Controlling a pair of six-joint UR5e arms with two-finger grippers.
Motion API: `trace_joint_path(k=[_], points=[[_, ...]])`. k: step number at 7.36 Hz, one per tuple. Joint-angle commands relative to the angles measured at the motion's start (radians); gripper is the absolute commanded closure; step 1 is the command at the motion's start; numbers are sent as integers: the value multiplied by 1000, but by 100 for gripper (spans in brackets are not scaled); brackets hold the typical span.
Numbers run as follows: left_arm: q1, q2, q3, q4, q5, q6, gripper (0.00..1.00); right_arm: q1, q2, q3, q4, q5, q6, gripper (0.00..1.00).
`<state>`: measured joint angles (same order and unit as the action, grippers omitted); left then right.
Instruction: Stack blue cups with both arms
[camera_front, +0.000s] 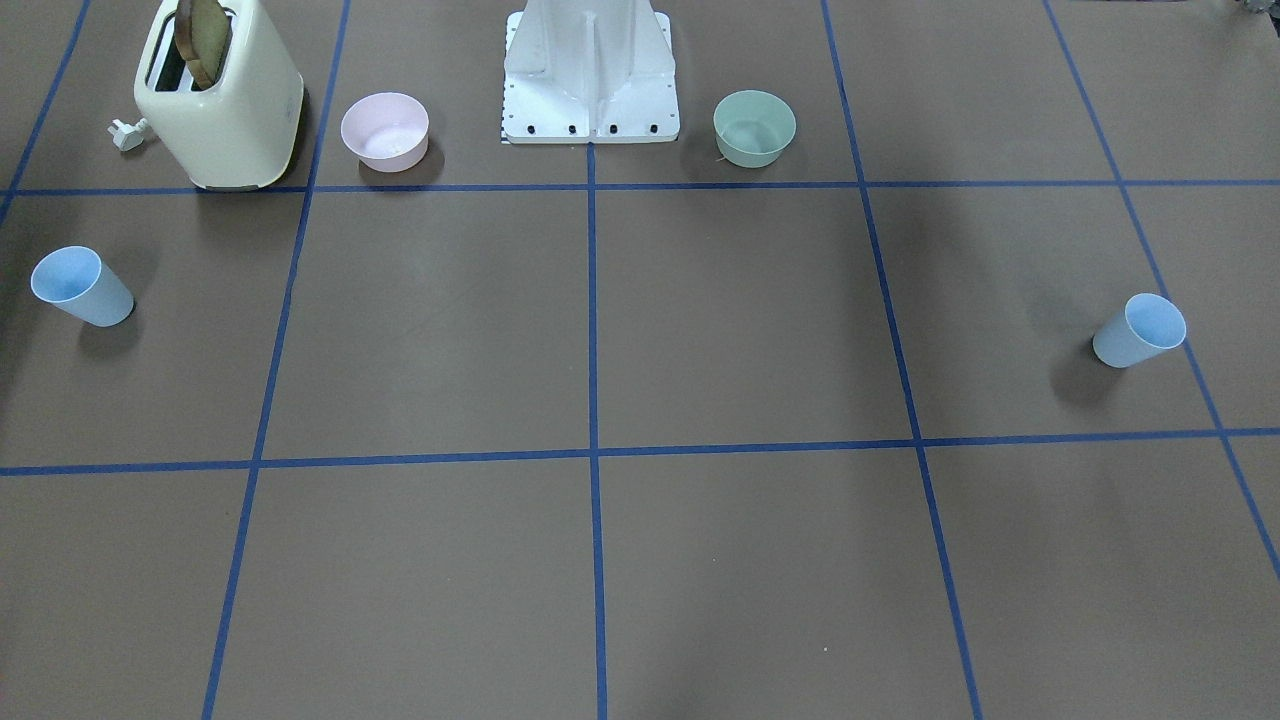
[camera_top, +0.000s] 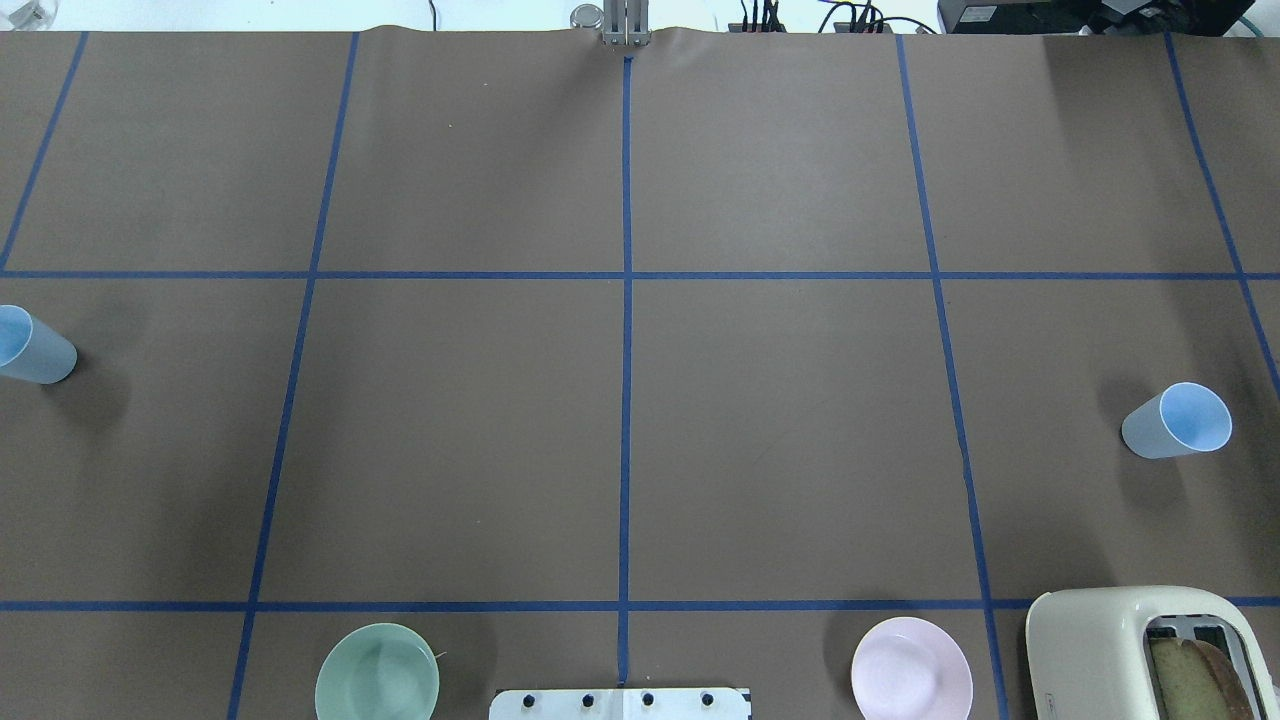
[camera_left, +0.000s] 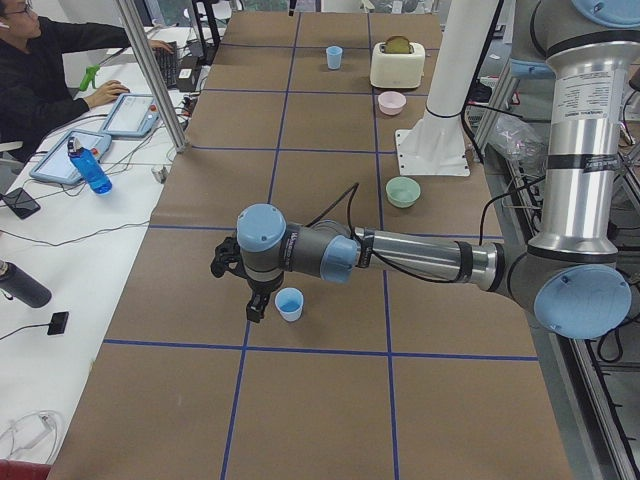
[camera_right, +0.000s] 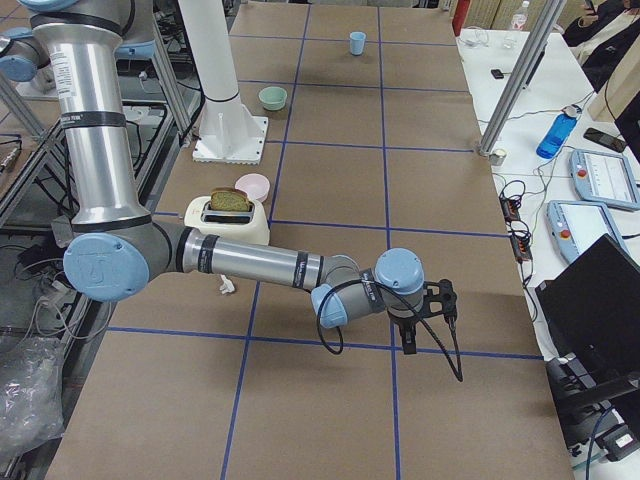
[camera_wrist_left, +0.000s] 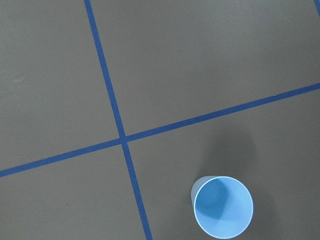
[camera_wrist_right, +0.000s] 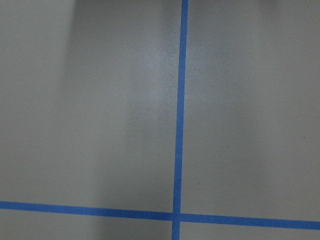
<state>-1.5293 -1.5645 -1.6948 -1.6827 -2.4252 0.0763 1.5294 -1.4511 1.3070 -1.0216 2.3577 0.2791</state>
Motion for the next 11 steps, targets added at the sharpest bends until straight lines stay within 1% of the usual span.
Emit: trace_joint_path(k=[1, 2, 3, 4, 5, 6, 7, 8, 9, 10, 11], points=[[0, 1, -2, 0, -3, -4, 2, 0, -5, 1, 3, 2, 2, 0], [0, 0, -2, 0, -2, -7, 2, 0, 0, 20, 9, -1, -1, 0], [0, 0, -3, 0, -2, -9, 2, -6, 0, 5, 2, -8, 2, 0], [1, -5, -6, 0, -2, -13, 2, -11, -17, -14, 5, 9, 6, 0], [3, -12, 3, 1, 0, -10, 2, -12, -41, 35, 17, 38, 62, 0], [8, -20, 9, 1, 2, -13, 2, -26, -44, 55, 40, 57, 162, 0], [11, -40, 27, -3, -2, -53, 2, -58, -87, 73, 105, 70, 181, 0], [38, -48, 68, -71, 0, -85, 2, -86, -131, 116, 144, 74, 213, 0], [81, -69, 164, -200, 3, -128, 2, -135, -174, 197, 144, 69, 306, 0], [116, -86, 254, -336, 8, -197, 2, -147, -207, 246, 144, 71, 331, 0], [156, -86, 285, -421, 11, -269, 3, -147, -215, 258, 143, 74, 331, 0]])
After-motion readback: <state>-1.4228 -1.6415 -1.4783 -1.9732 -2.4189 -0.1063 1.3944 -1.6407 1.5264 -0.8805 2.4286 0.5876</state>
